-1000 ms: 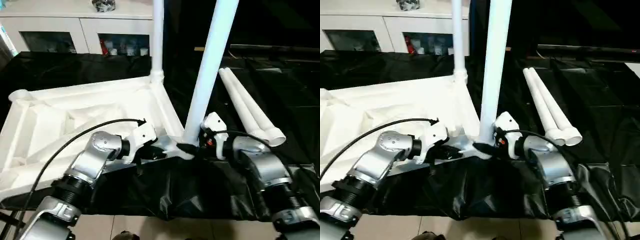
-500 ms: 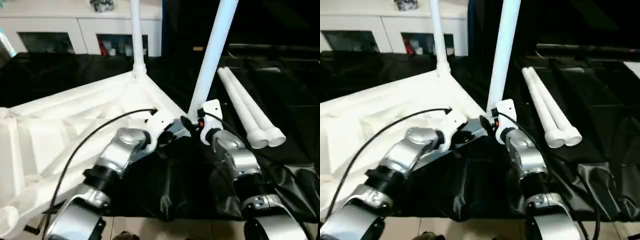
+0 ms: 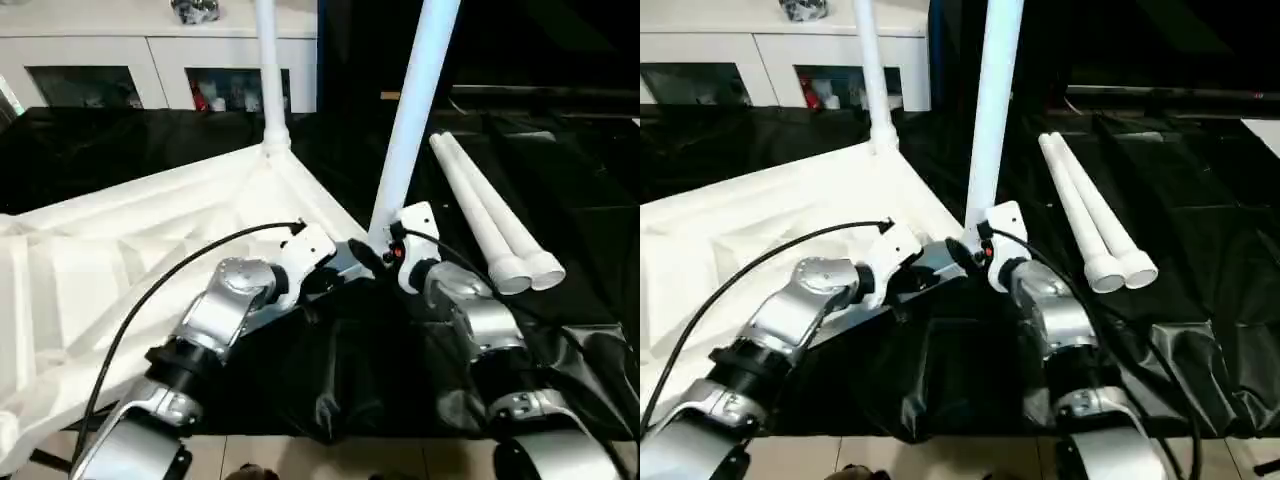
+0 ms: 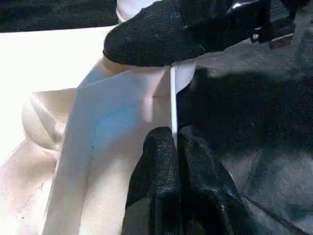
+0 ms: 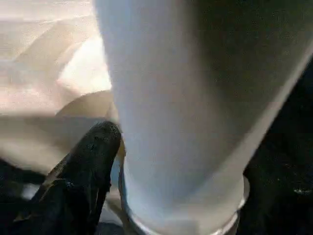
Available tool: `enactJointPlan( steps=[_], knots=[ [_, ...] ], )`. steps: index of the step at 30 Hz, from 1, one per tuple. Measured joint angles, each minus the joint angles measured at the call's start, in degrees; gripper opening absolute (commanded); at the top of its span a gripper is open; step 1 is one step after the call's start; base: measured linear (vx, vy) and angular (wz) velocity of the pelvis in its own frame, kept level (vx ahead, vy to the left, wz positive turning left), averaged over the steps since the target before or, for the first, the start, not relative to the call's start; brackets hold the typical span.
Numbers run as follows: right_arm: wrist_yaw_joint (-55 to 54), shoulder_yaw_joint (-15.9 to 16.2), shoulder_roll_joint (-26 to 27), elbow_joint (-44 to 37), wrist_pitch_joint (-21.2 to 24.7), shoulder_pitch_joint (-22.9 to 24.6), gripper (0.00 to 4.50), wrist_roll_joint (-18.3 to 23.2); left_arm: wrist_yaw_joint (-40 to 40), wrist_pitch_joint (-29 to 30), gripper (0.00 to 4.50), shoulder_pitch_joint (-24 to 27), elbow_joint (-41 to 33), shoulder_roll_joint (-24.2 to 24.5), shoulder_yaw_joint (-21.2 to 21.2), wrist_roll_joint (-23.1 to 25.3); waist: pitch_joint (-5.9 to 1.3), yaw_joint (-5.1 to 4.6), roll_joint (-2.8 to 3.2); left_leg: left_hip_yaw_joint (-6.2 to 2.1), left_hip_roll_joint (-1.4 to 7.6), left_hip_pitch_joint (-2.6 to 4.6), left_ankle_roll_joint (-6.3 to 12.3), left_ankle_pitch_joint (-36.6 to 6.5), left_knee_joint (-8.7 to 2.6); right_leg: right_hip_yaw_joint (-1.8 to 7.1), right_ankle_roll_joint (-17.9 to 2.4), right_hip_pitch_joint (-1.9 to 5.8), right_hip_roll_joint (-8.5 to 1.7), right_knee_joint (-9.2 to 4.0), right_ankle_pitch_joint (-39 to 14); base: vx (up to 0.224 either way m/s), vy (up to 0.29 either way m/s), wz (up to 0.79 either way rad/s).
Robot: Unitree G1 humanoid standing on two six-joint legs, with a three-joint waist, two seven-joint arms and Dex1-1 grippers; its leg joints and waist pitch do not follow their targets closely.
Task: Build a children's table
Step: Rotate leg to tighten
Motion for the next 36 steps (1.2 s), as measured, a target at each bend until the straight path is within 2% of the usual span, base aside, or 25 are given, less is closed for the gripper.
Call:
enactJointPlan(
  steps=[6,8,9,14,18,24,26,29,33,36],
  knots=[
    [16.1,4.7,-7.2,-7.2,1.9,3.0,3.62,1.6,-9.3,-1.8,0.00,2.8,-4.2,5.1,-1.0,-2.3,0.01,0.45,-0.03,0.00,0.00,-0.03,0.00,0.0,0.06,0.01,0.0,0.00,0.00,0.01,0.0,0.000,0.000,0.00],
    [19.4,5.4,-8.5,-8.6,2.6,3.7,3.62,2.5,-11.2,-1.9,0.00,3.3,-4.8,6.2,-1.3,-2.9,0.01,0.59,-0.04,0.00,0.00,-0.04,0.00,0.0,0.09,0.01,0.0,0.00,0.00,0.02,0.0,0.000,0.000,0.00],
    [20.9,5.9,-9.1,-9.4,3.1,4.0,3.35,2.7,-12.2,-1.9,0.00,3.4,-5.2,6.8,-1.4,-2.9,0.01,0.65,-0.04,0.00,0.00,-0.04,0.00,0.0,0.09,0.02,0.0,0.00,0.00,0.02,0.0,0.000,0.000,0.00],
    [26.8,8.1,-12.5,-13.0,4.7,4.8,2.98,2.8,-16.4,-1.9,0.00,4.3,-6.9,9.0,-2.0,-4.0,0.01,0.97,-0.11,0.00,0.00,-0.04,0.00,0.0,0.13,0.03,0.0,0.04,0.00,0.01,0.0,0.000,0.000,0.00],
    [29.0,8.7,-13.3,-14.1,5.1,5.2,2.78,2.9,-18.0,-1.6,0.00,5.0,-8.2,9.8,-2.2,-4.1,0.01,1.08,-0.19,0.00,0.00,-0.04,0.00,0.0,0.13,0.04,0.0,0.03,0.00,0.03,0.0,0.000,0.000,0.00],
    [29.1,8.7,-13.2,-14.2,5.6,5.2,2.73,3.0,-17.9,-1.4,0.00,5.1,-8.5,9.9,-2.2,-4.1,0.00,1.13,-0.22,0.00,0.00,-0.04,0.00,0.0,0.14,0.04,0.0,0.03,0.00,0.03,0.0,0.000,0.000,0.00],
    [28.3,8.4,-12.8,-14.2,5.6,5.3,2.73,2.8,-17.0,-0.9,0.00,5.1,-8.4,9.6,-1.9,-4.1,0.00,1.12,-0.23,0.00,0.00,-0.03,0.00,0.0,0.14,0.04,0.0,0.02,0.00,0.05,0.0,0.000,0.000,0.00],
    [16.6,5.1,-7.4,-8.8,4.1,3.8,2.72,0.5,-9.3,0.3,0.00,2.8,-4.1,5.6,-0.3,-1.9,0.07,0.70,-0.81,0.00,0.01,0.02,-0.01,0.0,0.23,0.05,0.1,-0.04,0.00,0.29,0.0,0.000,0.000,0.00],
    [0.9,-0.4,-1.2,-2.8,4.6,1.0,2.72,0.1,1.0,3.2,0.00,-1.8,2.4,-1.0,0.6,-1.0,0.06,0.34,-0.91,0.00,0.00,0.01,-0.01,0.0,0.28,0.10,0.3,0.01,-0.01,0.16,-0.2,0.000,0.000,0.00],
    [-5.7,-2.8,1.0,-1.0,5.0,-0.2,2.72,0.3,5.5,4.7,0.00,-3.8,5.1,-4.2,1.0,-0.7,0.05,0.45,-0.90,0.01,-0.02,-0.02,-0.01,0.0,0.28,0.12,0.2,0.04,-0.01,0.12,-0.1,0.000,0.000,0.00]
  ],
)
